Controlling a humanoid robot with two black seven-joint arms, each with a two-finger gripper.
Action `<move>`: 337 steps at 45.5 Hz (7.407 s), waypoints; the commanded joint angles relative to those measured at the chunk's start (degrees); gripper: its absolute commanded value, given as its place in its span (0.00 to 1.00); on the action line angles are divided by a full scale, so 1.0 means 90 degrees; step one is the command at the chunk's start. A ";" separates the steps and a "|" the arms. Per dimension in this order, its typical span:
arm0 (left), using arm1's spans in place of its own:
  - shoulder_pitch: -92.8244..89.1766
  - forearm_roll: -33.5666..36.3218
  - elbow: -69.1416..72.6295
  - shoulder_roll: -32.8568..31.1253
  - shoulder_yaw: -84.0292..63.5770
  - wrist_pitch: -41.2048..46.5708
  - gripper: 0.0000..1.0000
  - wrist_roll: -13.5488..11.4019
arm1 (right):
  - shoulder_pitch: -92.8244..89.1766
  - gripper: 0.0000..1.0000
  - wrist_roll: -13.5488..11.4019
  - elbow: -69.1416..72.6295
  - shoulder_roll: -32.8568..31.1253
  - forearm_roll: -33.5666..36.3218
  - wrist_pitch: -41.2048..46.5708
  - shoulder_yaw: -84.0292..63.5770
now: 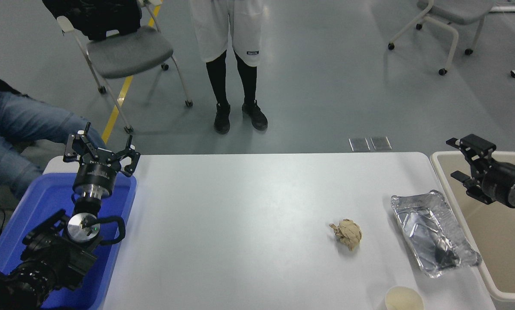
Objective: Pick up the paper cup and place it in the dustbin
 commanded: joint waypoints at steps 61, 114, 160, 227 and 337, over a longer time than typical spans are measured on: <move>0.0000 -0.0001 -0.0001 0.0000 0.0000 0.0011 0.99 0.0000 | 0.6145 1.00 -0.0840 0.1538 0.3430 -0.5000 0.3747 -0.3628; 0.0000 -0.0001 -0.0001 0.0000 0.0000 -0.0018 0.99 0.0000 | 0.4904 1.00 -0.0821 0.1578 0.2824 -0.1495 0.3747 -0.4155; 0.0000 0.0019 -0.0001 0.0000 0.0000 -0.0028 0.99 0.0000 | 0.2982 1.00 -0.1250 0.1617 0.2854 -0.4903 0.3747 -0.2476; 0.0000 0.0019 -0.0001 0.0000 0.0000 -0.0047 0.99 0.0000 | 0.1096 0.79 -0.1309 0.1295 0.2766 -0.4747 0.3318 -0.1802; 0.0000 0.0019 -0.0001 0.0000 0.0000 -0.0047 0.99 0.0010 | 0.7307 0.00 -0.1543 0.1324 0.1926 -0.4912 0.3747 -0.3032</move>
